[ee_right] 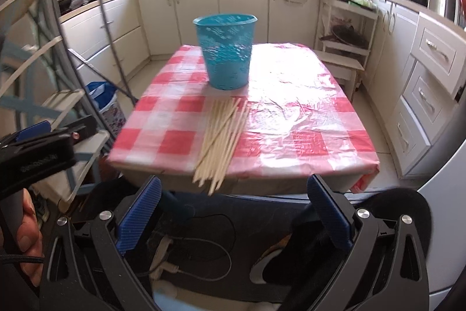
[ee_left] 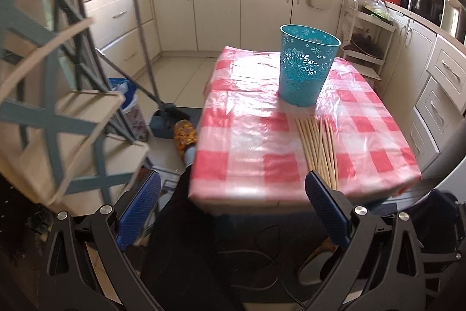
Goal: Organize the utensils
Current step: 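Move both grippers down toward the wooden chopsticks beside the teal cup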
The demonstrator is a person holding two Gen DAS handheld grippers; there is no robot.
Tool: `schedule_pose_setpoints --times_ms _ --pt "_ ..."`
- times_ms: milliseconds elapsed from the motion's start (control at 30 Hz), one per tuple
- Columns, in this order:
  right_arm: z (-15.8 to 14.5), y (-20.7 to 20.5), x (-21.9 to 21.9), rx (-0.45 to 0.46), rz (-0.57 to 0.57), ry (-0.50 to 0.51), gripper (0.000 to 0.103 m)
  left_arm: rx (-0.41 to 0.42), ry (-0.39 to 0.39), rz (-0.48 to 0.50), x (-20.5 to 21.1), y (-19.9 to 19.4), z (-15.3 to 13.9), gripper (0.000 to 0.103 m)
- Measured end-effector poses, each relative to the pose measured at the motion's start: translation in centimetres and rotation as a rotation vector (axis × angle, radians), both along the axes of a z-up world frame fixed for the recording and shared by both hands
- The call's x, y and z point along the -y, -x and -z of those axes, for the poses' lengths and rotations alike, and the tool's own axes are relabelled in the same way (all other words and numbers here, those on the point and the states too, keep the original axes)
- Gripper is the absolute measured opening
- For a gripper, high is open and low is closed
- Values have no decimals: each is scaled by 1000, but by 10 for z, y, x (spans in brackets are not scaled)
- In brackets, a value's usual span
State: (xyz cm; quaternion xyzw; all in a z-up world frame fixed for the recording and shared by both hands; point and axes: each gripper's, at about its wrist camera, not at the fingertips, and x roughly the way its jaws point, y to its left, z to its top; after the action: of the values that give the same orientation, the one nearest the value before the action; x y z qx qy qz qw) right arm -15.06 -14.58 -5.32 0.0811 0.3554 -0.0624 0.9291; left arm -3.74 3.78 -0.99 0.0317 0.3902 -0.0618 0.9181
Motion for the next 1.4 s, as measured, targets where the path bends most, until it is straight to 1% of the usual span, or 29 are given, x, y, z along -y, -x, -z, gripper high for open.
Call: schedule_pose_setpoints --times_ms 100,133,167,233,267,300,400,533,700,833,1000,1067,1333,1400 --pt "17 -32 17 -8 18 -24 96 -26 -8 -2 13 -32 17 95" --pt "22 -42 22 -21 23 0 96 -36 -11 -1 17 -41 24 95" --pt "28 -53 27 -35 27 -1 96 -48 -13 -2 21 -49 30 95" --pt "41 -70 35 -63 33 10 91 -82 -6 0 30 -71 45 95" --pt "46 -80 41 -74 35 9 84 -96 -3 2 34 -80 52 95" --pt "54 -93 47 -96 34 -7 79 -105 -2 3 37 -86 57 95" --pt "65 -111 59 -120 40 -24 77 -125 -5 9 49 -102 70 95" --pt "87 -129 59 -179 29 -56 74 -141 -15 13 56 -118 84 95" --pt "104 -141 56 -236 17 -78 56 -163 -22 7 59 -131 97 95" --pt "105 -146 54 -227 10 -57 53 -181 -33 10 62 -142 106 95" --pt "103 -146 58 -206 11 -49 41 -193 -36 19 69 -152 113 95" --pt "102 -145 61 -201 12 -53 38 -194 -41 30 76 -155 116 95" --pt "101 -150 69 -200 13 -61 34 -195 -94 70 103 -162 125 95" --pt "100 -154 71 -205 7 -58 31 -198 -97 79 108 -165 127 95"
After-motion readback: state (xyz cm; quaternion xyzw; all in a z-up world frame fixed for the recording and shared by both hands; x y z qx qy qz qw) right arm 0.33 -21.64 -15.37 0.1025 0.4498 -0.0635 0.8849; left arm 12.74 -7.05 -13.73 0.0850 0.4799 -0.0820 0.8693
